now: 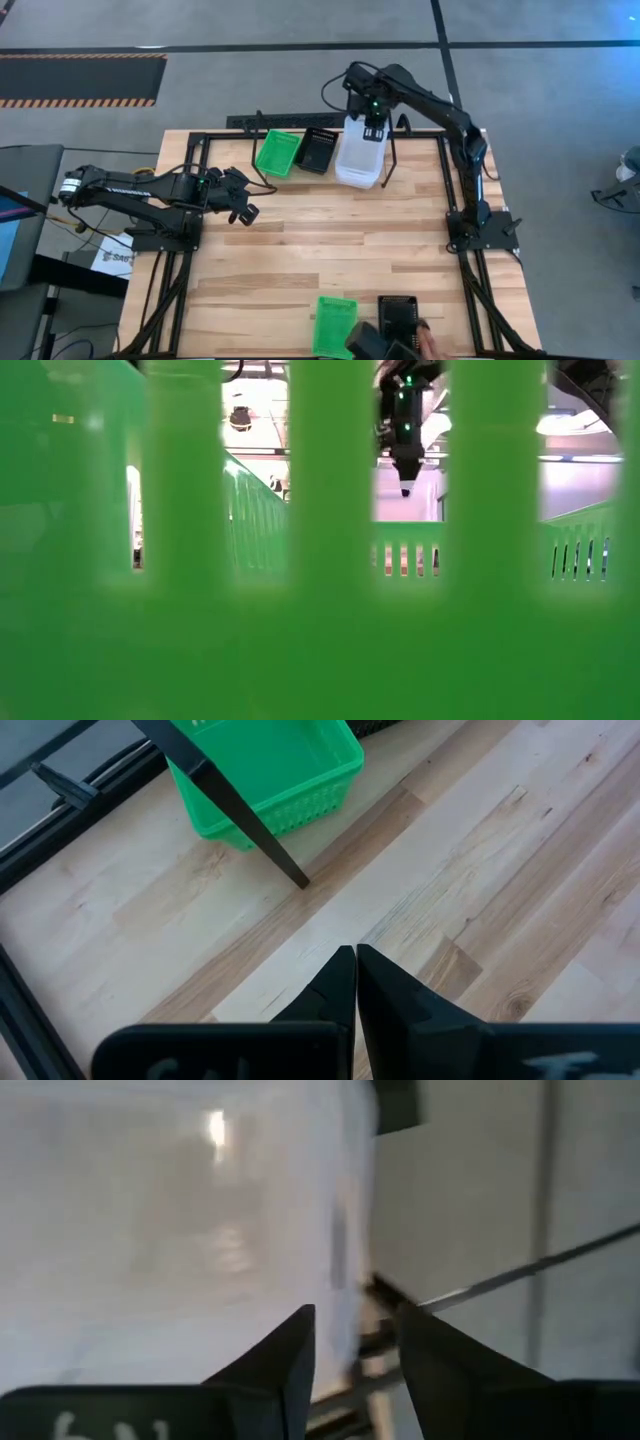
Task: Stack baskets on shelf by color
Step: Stack the transparent bin into the transparent bin on the shelf
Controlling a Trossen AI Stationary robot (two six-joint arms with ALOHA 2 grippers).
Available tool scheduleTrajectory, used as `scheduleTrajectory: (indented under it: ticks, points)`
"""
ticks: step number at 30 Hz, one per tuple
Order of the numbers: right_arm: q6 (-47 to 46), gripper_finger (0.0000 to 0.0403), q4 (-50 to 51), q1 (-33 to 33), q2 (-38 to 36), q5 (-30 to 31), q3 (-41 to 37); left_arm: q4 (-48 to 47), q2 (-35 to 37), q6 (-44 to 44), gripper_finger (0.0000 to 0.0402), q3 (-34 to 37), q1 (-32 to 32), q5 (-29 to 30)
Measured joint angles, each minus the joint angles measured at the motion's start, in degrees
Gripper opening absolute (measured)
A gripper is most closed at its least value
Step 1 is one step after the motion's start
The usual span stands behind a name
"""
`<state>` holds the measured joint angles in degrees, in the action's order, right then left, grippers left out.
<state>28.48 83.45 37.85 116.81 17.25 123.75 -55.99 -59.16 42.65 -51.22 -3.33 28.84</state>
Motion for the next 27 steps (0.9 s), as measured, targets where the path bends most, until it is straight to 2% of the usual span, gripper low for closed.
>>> scheduleTrajectory:
  ticks: [4,7,10,12,16,18,27]
  points:
    - [0.17,0.0168,0.33,-1.73,0.0,6.28,6.52,0.0,0.0,-0.44,0.0,0.01,-0.01,0.0]
    - [-5.65,0.0162,2.09,-3.06,-0.29,4.82,11.49,0.0,0.0,-1.09,0.0,0.01,0.0,0.02]
    - [-13.92,0.0139,5.52,-4.72,-2.32,-5.68,9.56,-0.01,0.0,-1.33,0.0,0.01,0.02,0.54]
    - [-20.24,0.0111,6.73,-6.1,-2.32,-10.13,8.67,-0.05,0.0,-1.35,0.0,0.02,0.02,0.74]
    - [-23.85,0.0034,6.62,-7.3,-2.54,-12.9,5.7,-0.37,0.02,-2.7,0.0,0.02,0.02,0.69]
    - [-23.95,0.0011,6.69,-8.17,-2.45,-12.53,4.97,-0.35,0.01,-3.48,0.0,0.0,0.02,0.5]
    - [-26.98,0.0006,5.22,-10.86,-2.12,-12.89,-4.99,-0.35,0.02,-5.85,0.0,0.0,0.02,0.04]
